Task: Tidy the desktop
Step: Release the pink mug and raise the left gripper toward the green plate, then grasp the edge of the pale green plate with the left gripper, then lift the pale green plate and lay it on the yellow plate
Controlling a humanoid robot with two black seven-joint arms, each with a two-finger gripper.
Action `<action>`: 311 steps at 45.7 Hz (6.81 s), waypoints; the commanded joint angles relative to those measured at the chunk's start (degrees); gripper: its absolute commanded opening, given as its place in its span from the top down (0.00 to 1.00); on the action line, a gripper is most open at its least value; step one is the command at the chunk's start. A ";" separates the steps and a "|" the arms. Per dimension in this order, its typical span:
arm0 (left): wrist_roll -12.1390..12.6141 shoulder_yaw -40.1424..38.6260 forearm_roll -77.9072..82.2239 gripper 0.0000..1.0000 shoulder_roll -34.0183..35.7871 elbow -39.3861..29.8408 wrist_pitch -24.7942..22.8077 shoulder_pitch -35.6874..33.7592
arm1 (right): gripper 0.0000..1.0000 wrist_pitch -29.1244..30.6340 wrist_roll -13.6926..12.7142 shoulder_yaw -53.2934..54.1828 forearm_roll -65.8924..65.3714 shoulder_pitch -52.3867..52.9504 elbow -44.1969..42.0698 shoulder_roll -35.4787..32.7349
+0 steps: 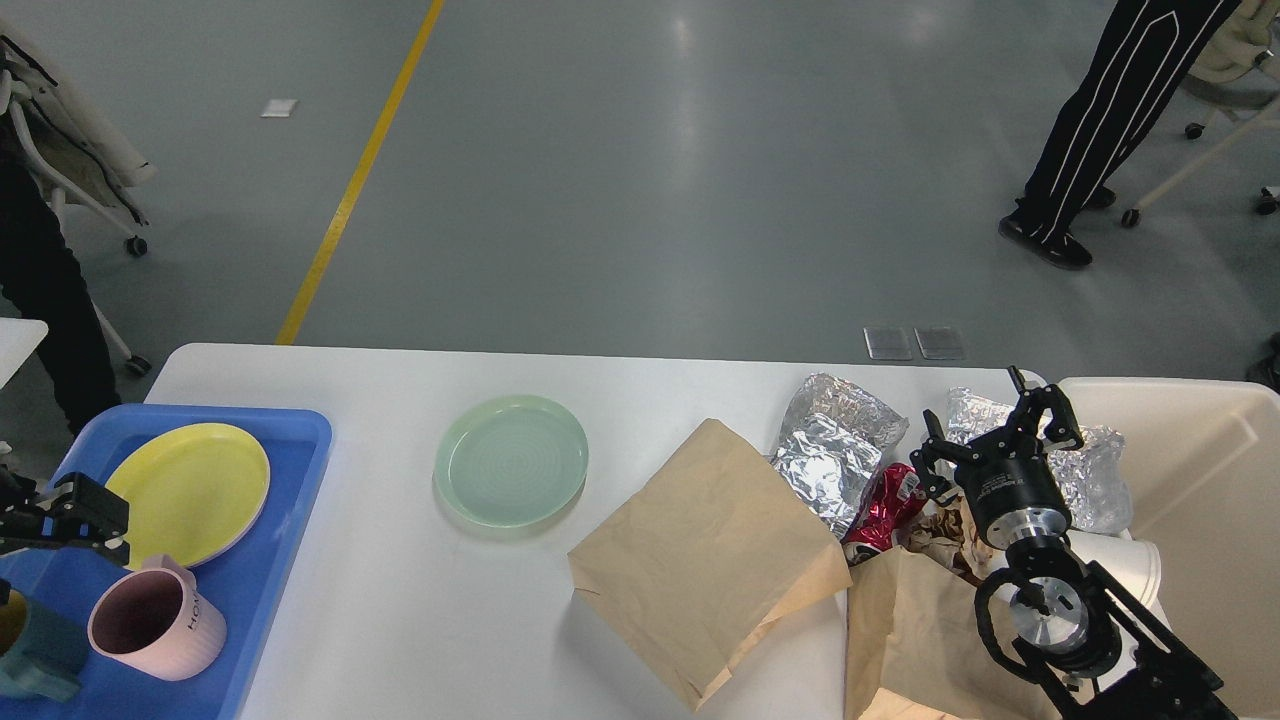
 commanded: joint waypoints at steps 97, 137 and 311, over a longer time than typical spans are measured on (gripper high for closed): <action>13.97 5.04 -41.63 0.04 -36.54 -20.41 2.06 -31.55 | 0.00 0.00 -0.03 0.00 0.01 0.00 0.00 0.05; 20.21 -26.33 -50.78 0.06 -34.79 11.66 39.61 25.51 | 0.00 0.00 -0.03 0.00 0.01 0.00 0.00 0.05; 17.22 14.09 -52.18 1.00 -11.33 -10.14 5.77 -25.91 | 0.00 0.00 -0.03 0.00 0.01 0.00 0.00 -0.04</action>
